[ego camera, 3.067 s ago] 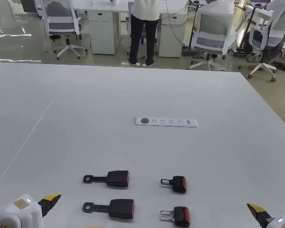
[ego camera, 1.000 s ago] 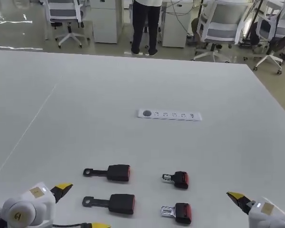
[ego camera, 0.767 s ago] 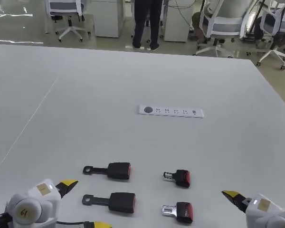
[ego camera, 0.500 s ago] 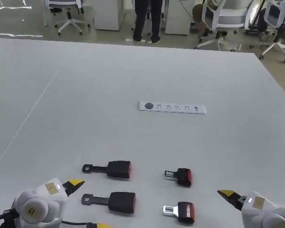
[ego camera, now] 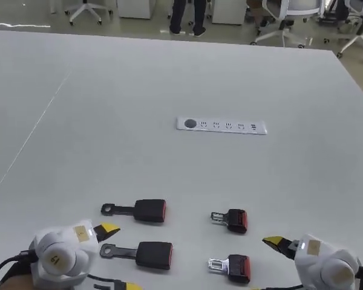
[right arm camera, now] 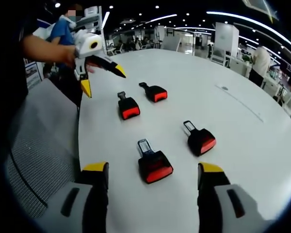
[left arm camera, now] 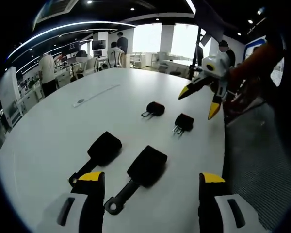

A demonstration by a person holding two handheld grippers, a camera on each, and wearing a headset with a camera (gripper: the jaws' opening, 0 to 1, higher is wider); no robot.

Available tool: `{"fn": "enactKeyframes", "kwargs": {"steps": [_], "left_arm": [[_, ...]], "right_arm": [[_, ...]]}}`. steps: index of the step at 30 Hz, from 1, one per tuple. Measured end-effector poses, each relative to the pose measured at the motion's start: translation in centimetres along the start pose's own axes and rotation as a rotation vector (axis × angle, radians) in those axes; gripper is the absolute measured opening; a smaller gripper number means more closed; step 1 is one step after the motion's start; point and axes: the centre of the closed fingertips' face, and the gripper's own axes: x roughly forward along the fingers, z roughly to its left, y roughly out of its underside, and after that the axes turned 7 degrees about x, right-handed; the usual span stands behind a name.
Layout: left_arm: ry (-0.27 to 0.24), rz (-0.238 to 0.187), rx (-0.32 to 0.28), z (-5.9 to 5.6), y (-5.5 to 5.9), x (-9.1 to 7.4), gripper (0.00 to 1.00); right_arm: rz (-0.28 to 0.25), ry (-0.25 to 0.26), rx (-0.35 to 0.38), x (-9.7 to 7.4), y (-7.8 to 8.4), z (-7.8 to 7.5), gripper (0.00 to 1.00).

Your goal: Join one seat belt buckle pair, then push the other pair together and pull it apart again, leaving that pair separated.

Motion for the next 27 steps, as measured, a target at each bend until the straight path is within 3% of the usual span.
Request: {"fn": "enactKeyframes", "kwargs": {"steps": [7, 12, 27], "left_arm": [[0.057, 0.043, 0.063, 0.4, 1.0, 1.7, 0.79], [0.087, 0.054, 0.093, 0.7, 1.0, 2.7, 0.75], [0.193, 0.118, 0.198, 0.7, 2.3, 6.0, 0.68]], "right_arm": [[0.067, -0.072, -0.061, 1.2, 0.4, 0.3, 0.72], [0.112, -0.113, -0.082, 2.0, 0.8, 0.1, 0.66], [0.222, -0.153, -0.190, 3.3, 2.3, -1.1, 0.55]]}}
